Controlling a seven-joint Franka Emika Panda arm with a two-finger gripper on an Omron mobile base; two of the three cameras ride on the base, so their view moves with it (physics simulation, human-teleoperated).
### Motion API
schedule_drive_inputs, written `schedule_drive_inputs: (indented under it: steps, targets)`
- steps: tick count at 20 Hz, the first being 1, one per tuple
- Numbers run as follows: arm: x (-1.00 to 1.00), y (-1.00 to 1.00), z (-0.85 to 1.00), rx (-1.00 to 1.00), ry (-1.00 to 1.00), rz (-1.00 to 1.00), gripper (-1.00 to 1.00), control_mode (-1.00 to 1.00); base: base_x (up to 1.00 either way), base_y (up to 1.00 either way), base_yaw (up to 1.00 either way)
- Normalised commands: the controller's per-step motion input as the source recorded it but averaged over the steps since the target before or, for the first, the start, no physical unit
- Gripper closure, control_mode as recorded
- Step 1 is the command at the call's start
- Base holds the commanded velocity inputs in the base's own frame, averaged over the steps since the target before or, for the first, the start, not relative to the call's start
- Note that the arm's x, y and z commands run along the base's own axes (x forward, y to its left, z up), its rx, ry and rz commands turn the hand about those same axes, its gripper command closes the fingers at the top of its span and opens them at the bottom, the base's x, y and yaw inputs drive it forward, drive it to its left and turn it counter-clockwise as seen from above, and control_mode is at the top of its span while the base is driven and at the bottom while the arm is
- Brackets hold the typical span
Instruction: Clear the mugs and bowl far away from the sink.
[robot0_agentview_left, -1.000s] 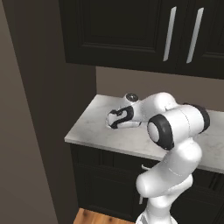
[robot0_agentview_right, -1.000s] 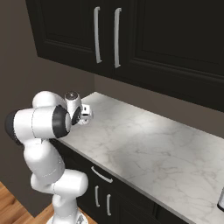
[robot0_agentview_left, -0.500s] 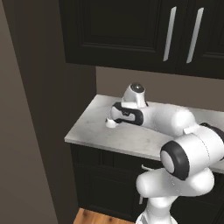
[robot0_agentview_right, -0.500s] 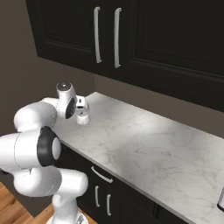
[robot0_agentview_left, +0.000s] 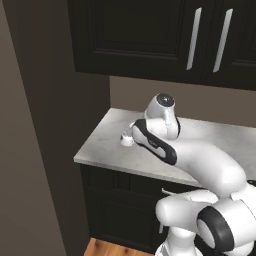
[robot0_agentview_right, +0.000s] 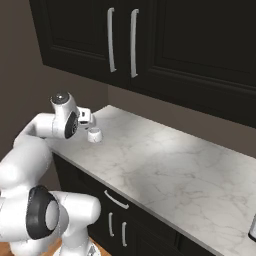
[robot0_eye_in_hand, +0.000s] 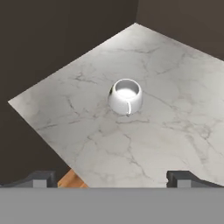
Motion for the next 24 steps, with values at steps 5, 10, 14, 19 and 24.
schedule_drive_inputs:
  steps: [5,10,14,19,24]
  targets:
    - [-0.67,0.0,0.32,0.0,-0.03,0.0,-1.0,-1.0,0.0,0.0,0.0]
    - [-0.68,0.0,0.43,0.0,-0.01,0.0,-1.0,-1.0,0.0,0.0,0.0]
    - [-0.77,0.0,0.5,0.0,0.0,0.0,-1.0,-1.0,0.0,0.0,0.0]
    - [-0.9,0.0,0.44,0.0,-0.01,0.0,-1.0,-1.0,0.0,0.0,0.0]
    - [-0.89,0.0,0.3,0.0,-0.05,-0.05,-1.0,-1.0,0.0,0.0,0.0]
